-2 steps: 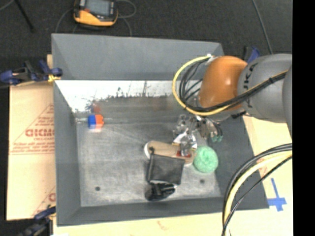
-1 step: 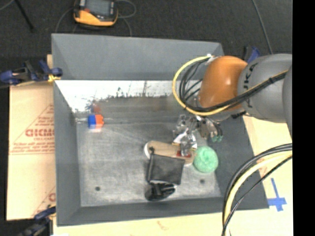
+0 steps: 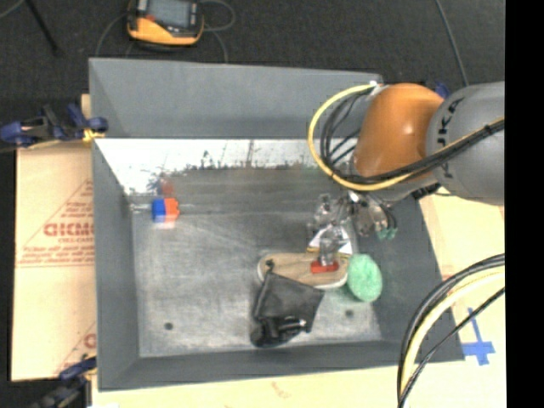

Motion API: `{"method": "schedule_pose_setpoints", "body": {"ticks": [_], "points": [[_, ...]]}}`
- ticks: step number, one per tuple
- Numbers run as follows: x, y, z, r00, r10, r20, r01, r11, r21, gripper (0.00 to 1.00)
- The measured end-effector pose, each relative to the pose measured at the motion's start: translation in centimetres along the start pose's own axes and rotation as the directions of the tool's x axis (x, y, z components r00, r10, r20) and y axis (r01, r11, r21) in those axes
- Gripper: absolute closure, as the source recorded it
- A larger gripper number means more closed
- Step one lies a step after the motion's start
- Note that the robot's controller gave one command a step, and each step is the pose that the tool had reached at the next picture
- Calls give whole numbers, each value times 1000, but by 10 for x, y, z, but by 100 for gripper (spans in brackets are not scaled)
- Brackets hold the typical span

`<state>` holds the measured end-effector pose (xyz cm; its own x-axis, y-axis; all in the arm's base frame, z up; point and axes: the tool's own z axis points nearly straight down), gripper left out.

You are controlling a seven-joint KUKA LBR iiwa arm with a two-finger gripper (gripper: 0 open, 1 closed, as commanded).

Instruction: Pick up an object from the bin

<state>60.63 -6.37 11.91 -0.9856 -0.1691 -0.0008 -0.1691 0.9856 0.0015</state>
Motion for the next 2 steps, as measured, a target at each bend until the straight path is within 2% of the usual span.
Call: {"method": "schedule_pose_setpoints", "body": {"ticks": [1, 2], "points": [[0, -1, -12, 1000, 1, -2, -1, 1000, 0, 100], [-6, 0, -53, 1000, -24, 8, 24, 1000, 5, 100]]}}
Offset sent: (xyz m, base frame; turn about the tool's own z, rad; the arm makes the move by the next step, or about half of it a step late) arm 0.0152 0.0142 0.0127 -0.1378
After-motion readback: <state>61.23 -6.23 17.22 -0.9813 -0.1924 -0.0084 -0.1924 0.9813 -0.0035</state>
